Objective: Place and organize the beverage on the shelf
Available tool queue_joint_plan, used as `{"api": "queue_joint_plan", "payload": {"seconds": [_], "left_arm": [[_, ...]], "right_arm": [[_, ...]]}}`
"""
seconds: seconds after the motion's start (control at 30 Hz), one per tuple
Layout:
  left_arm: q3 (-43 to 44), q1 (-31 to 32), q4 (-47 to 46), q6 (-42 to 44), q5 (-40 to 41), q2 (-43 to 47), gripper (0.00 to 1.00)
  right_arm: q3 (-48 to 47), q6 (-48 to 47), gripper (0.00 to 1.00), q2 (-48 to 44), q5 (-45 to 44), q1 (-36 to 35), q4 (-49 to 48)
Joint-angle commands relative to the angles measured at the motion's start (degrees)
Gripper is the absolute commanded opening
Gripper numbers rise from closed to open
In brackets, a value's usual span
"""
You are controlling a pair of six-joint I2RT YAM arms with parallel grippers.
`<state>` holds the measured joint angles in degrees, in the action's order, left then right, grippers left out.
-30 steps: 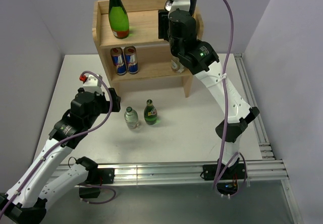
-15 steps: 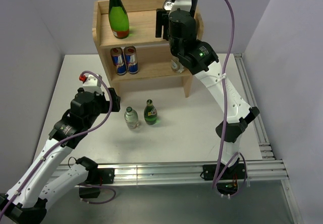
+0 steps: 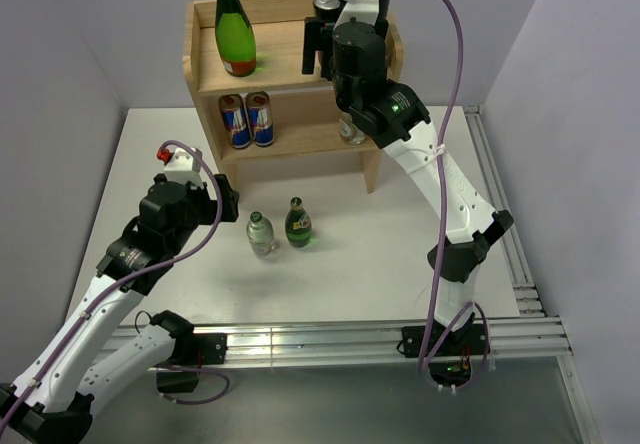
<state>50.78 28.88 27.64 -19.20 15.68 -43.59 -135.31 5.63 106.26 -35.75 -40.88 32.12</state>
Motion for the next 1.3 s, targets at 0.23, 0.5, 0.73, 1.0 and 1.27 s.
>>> {"api": "queue_joint_plan", "payload": {"seconds": [0.23,0.5,0.73,1.0,1.27], "left_arm": [[-0.3,-0.3,-1.9,0.0,-1.1,0.8,0.99],[-0.3,-0.6,-2.1,0.0,-1.4,0.7,0.99],[-0.3,-0.9,-2.1,0.0,-1.6,0.8,0.99],[-0.4,-1.0,-2.1,0.0,-1.6,0.5,0.99],[-0.3,-1.1,-2.1,0.0,-1.4,0.3,0.99]], "right_arm": [[0.3,1.3,0.95,-0.4,-1.9,0.5,-3.1],[2.1,2.3,0.95,-1.0,-1.2,0.6,-2.9],[11.4,5.4,1.00,-6.7,1.1,0.5,-3.7],[20.7,7.9,1.00,-12.1,1.6,-0.2,-4.6],[30.0,9.9,1.00,-19.6,-0.8,-3.4,-5.5]]}}
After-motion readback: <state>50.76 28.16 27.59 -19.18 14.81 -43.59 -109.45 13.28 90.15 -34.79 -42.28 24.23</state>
